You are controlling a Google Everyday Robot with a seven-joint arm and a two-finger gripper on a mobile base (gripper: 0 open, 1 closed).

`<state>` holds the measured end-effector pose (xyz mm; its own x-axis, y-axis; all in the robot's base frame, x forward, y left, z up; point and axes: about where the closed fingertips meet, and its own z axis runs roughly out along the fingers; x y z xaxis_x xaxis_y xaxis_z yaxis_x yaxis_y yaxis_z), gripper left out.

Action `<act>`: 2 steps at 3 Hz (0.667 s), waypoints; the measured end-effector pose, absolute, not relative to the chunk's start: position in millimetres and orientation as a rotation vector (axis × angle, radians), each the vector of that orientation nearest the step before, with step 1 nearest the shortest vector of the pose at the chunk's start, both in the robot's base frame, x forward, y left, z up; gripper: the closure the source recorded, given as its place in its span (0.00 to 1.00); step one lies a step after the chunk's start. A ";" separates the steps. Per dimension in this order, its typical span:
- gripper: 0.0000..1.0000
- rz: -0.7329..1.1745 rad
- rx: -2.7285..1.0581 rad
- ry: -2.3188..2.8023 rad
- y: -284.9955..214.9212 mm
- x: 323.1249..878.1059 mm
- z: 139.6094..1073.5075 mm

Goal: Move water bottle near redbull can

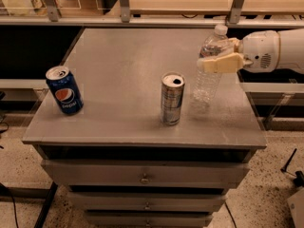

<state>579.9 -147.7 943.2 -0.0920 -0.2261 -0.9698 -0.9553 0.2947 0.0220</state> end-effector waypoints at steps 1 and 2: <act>0.71 0.914 -1.123 1.531 -151.9 565.8 943.4; 0.49 0.917 -1.123 1.513 -153.6 556.1 944.3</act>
Offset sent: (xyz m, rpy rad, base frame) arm -0.0357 -0.0143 0.0019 0.0383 -0.0327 0.0076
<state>556.1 -153.6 944.3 -0.0702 -0.2018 -0.9769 -0.9594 0.2817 0.0108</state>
